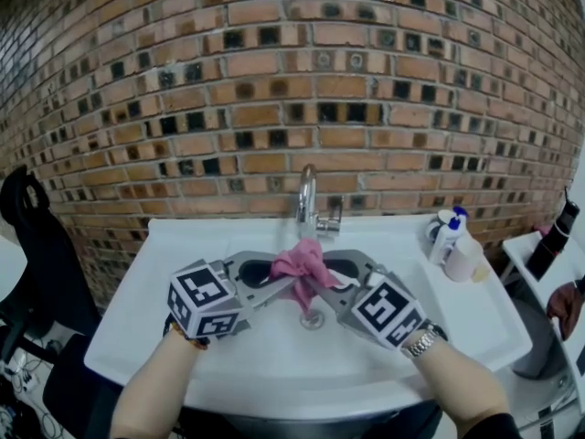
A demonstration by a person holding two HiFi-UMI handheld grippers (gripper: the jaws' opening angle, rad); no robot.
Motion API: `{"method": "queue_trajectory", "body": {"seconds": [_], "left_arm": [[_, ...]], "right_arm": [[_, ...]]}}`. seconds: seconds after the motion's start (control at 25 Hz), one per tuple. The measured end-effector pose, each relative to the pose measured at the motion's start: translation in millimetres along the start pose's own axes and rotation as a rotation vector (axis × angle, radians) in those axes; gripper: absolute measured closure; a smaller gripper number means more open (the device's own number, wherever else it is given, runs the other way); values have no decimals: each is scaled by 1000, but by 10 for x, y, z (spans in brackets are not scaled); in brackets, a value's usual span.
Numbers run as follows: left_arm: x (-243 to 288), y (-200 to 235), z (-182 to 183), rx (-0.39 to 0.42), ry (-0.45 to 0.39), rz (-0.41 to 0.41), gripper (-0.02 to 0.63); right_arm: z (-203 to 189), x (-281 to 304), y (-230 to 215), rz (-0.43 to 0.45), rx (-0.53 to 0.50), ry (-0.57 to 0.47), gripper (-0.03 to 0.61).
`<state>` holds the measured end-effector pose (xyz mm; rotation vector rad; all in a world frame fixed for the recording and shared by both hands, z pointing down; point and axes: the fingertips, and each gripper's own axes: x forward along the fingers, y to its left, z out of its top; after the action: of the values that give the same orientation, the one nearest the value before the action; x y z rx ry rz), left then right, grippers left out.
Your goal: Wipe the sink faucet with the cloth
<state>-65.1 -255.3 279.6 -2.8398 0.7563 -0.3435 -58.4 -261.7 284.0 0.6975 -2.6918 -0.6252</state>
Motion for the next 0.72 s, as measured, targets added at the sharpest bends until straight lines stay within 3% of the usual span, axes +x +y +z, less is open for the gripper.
{"method": "queue_trajectory", "body": {"seconds": [0.28,0.4,0.72], "left_arm": [[-143,236,349,98,-69,196,545],[-186,409,470,102,-100,278,545],[-161,724,653,101,-121,404,545]], "right_arm": [[284,-29,-235,-157,72,-106,472],[348,-60,-358,-220,96,-141,472],[499,-180,-588,-333,152,-256,472]]}}
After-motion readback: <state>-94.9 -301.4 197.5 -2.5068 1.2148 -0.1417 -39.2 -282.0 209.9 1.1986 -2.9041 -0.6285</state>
